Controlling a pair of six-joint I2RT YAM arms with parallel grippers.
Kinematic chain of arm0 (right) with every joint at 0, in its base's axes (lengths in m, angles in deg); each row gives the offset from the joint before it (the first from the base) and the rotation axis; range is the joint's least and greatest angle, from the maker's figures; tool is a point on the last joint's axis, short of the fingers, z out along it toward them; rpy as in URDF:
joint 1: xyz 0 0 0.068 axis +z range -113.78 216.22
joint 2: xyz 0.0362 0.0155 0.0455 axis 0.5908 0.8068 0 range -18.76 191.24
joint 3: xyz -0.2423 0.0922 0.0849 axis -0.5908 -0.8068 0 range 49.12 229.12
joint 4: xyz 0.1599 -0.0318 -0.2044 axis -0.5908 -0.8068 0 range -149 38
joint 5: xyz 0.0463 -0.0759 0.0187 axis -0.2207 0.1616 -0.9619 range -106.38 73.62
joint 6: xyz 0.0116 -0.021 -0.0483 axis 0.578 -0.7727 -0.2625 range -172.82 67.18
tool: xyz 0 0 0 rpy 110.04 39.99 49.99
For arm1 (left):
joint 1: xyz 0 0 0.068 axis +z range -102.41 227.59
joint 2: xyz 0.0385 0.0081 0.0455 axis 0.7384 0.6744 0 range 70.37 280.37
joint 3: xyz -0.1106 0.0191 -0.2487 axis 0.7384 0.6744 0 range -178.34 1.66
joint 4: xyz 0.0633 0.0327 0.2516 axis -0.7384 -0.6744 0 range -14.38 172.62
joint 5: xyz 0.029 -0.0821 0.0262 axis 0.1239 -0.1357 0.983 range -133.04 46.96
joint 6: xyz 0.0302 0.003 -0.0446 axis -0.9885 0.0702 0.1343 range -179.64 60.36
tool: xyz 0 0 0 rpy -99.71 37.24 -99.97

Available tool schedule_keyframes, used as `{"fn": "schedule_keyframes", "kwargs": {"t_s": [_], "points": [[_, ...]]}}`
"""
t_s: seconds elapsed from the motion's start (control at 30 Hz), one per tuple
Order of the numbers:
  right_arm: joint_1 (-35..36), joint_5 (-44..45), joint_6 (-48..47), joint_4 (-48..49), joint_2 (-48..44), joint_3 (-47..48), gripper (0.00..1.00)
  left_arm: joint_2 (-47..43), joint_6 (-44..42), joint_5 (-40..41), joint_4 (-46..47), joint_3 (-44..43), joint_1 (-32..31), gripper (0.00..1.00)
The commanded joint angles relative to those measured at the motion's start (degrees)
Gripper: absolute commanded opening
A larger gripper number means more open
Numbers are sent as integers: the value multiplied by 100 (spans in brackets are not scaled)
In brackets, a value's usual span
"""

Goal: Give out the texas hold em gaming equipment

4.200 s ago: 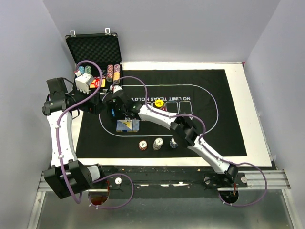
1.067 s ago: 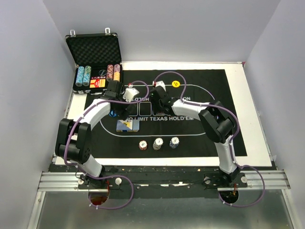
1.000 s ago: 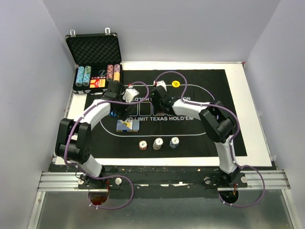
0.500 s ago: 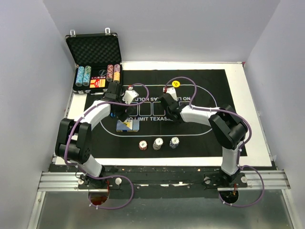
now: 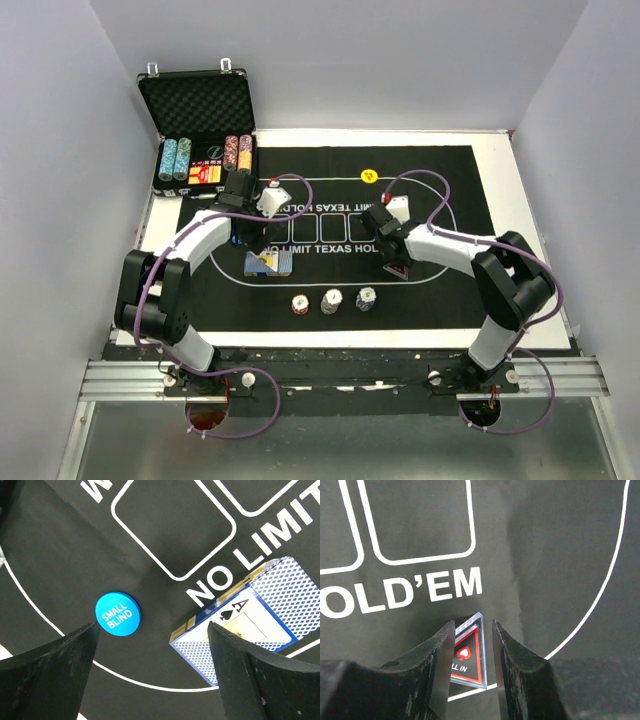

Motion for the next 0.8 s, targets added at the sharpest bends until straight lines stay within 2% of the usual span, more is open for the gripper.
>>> {"fn": "schedule_keyframes", "kwargs": {"t_s": [0.0,0.13,0.33,0.6,0.77], "points": [[54,1,223,-385,-140,394,46,-11,-47,-140,-142,-388,16,97],[282,-481,162,88,-174,492,50,121,-3,-141,-160,-599,16,98],[537,-983,442,511,-288,-8,52,367,85,-106,-160,-766,-11,98],[537,-1309,724,1091,-1211,-879,52,403,-82,509,525,-204,-256,99],[537,-1186,479,1101,-1291,-468,52,350,-407,896,824,164,-485,99]]}}
